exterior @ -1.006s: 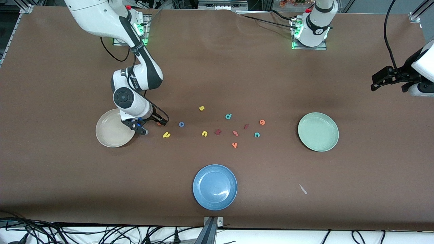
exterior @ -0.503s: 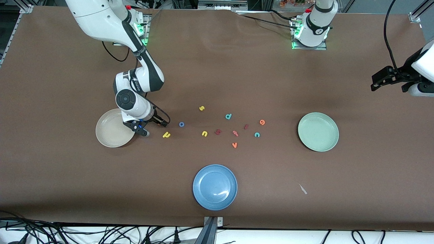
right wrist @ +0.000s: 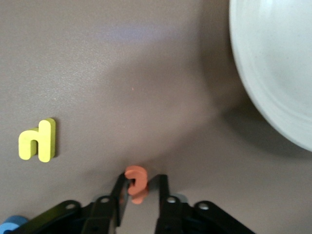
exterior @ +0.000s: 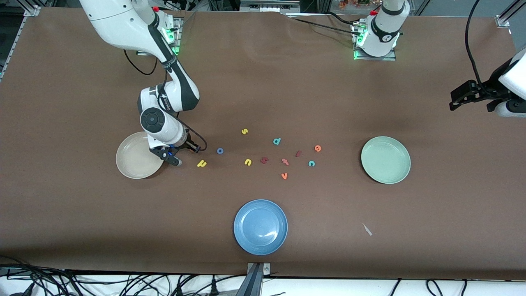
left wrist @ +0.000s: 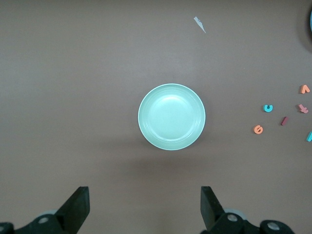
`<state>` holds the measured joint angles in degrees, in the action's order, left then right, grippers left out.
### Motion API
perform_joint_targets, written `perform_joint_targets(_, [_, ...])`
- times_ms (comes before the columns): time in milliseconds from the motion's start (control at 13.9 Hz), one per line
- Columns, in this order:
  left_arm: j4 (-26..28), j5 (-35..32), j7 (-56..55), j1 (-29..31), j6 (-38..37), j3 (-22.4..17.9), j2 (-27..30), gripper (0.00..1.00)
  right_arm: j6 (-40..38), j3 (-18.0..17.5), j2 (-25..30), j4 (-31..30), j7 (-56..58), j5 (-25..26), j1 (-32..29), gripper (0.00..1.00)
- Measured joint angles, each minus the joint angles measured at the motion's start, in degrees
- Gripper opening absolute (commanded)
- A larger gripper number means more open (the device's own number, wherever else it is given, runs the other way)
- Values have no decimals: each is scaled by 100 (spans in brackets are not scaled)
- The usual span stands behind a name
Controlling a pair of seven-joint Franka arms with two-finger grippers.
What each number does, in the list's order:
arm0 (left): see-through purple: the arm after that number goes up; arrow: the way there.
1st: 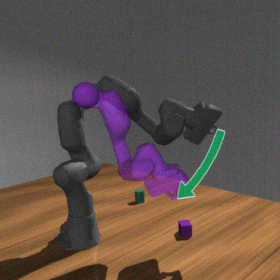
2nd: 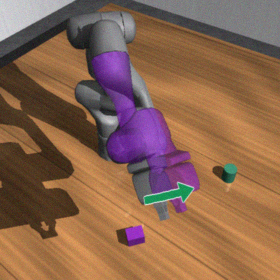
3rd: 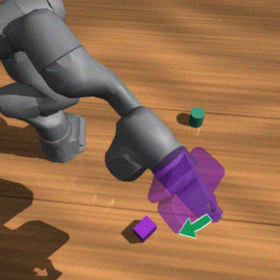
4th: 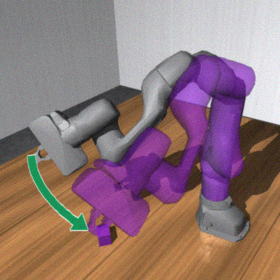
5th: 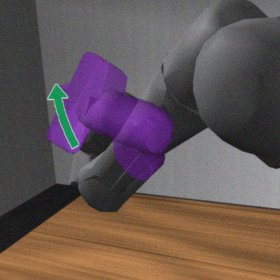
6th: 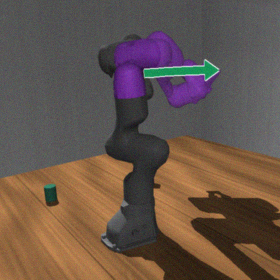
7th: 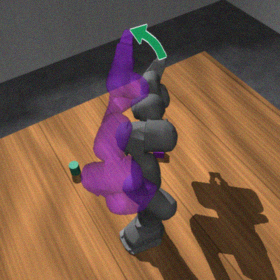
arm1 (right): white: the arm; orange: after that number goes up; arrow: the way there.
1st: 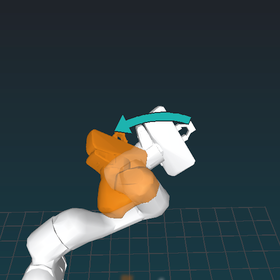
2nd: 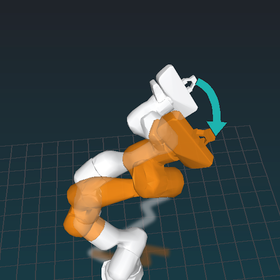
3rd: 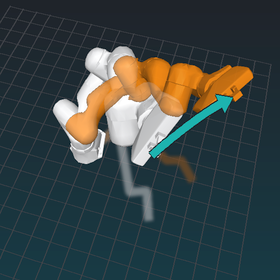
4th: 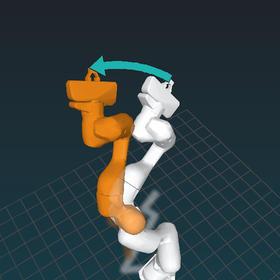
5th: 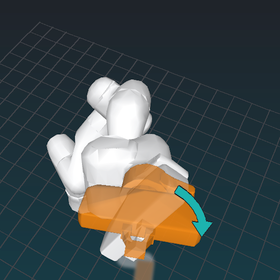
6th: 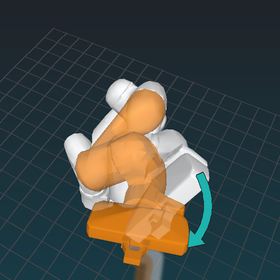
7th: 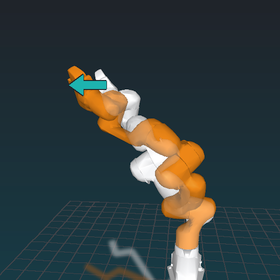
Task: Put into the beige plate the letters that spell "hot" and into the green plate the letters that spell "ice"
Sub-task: 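Close the right gripper on the orange f letter, then move the orange letter onto the beige plate and open the right gripper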
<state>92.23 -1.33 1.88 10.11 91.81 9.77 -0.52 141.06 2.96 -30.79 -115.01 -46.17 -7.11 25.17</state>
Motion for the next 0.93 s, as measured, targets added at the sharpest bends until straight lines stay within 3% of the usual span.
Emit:
perform_joint_targets(431, [0, 0, 0, 0, 0, 0, 0, 100, -8, 0, 3, 38, 1, -2, 0, 6])
perform_joint_targets(575, [0, 0, 0, 0, 0, 0, 0, 100, -344, 31, 13, 241, 105, -2, -7, 6])
perform_joint_targets(790, [0, 0, 0, 0, 0, 0, 0, 100, -1347, 414, 165, 697, 918, -2, -15, 6])
perform_joint_targets(934, [0, 0, 0, 0, 0, 0, 0, 100, -1648, 789, 401, 664, 1752, -3, -45, 6])
